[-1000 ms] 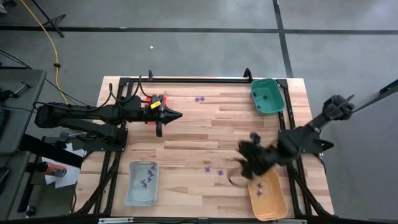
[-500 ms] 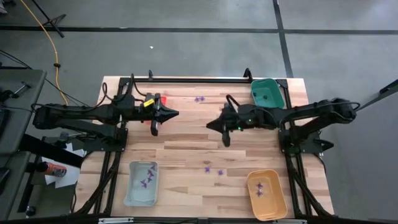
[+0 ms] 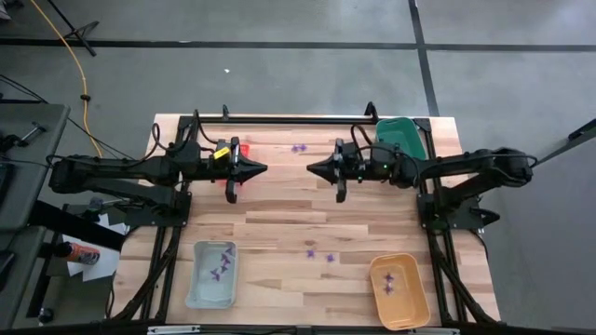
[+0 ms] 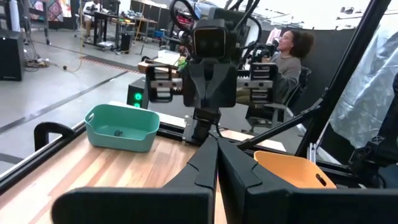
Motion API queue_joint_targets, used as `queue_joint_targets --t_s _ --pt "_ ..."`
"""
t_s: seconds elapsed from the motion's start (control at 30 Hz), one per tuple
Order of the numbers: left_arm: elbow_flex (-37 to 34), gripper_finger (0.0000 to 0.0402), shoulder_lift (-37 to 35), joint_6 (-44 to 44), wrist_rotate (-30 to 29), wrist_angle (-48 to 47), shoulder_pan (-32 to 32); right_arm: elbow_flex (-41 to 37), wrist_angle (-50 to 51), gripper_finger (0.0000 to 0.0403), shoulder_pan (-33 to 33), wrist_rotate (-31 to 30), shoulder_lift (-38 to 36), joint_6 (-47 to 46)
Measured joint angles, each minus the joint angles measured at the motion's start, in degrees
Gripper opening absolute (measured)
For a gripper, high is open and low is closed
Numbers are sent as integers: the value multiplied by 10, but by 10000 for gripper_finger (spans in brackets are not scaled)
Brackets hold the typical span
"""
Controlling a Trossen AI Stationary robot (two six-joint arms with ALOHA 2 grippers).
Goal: Sort Halloween decoration
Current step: Put the violet spider toy into the yellow bin
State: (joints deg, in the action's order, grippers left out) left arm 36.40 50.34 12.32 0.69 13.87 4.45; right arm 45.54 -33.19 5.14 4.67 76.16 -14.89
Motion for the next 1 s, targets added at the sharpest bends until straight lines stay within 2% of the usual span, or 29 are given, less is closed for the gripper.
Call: queue_joint_targets --t_s 1.0 --pt "0 0 0 -6 -16 4 0 7 38 0 8 0 0 8"
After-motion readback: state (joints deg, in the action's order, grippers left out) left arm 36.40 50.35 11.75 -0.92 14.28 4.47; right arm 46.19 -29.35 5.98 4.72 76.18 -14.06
